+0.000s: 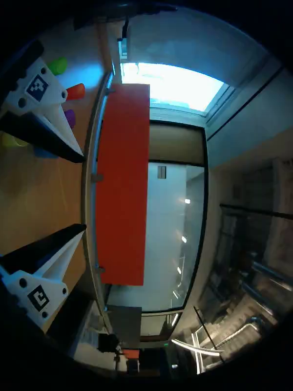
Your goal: Pour water
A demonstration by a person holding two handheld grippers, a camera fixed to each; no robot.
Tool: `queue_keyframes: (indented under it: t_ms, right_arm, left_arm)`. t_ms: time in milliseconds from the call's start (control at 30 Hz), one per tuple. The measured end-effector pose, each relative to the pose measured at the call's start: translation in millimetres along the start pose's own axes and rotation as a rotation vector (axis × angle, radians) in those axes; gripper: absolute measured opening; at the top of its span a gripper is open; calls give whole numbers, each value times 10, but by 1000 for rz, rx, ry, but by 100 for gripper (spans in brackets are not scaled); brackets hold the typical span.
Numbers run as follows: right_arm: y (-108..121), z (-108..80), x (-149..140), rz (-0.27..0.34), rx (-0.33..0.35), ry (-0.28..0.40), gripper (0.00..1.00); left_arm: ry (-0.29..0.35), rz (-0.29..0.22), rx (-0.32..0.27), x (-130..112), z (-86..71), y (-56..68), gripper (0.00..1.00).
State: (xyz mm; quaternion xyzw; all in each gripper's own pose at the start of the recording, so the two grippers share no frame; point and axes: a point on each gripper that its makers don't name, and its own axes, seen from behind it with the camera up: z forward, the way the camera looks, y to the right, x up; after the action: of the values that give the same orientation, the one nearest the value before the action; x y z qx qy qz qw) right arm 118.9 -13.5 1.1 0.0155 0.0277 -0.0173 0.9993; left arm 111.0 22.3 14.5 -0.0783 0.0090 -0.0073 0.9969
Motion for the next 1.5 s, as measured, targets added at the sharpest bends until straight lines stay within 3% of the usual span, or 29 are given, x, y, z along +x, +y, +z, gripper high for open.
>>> queue_keyframes:
  t_ms: [367, 1000, 1200, 1500]
  right_arm:
    - [76, -128, -69, -5, -37, -5, 97]
    - [103, -163, -264, -33, -87, -66, 97]
    - [90, -165, -290, -36, -94, -78, 97]
    - [46, -149, -296, -46, -92, -88, 97]
  left_arm:
    - [41, -2, 49, -35, -75, -111, 99]
    - [46, 2, 146, -569, -147, -387, 99]
    - [37, 15, 165, -722, -154, -434, 99]
    - [31, -8, 173, -887, -132, -418, 99]
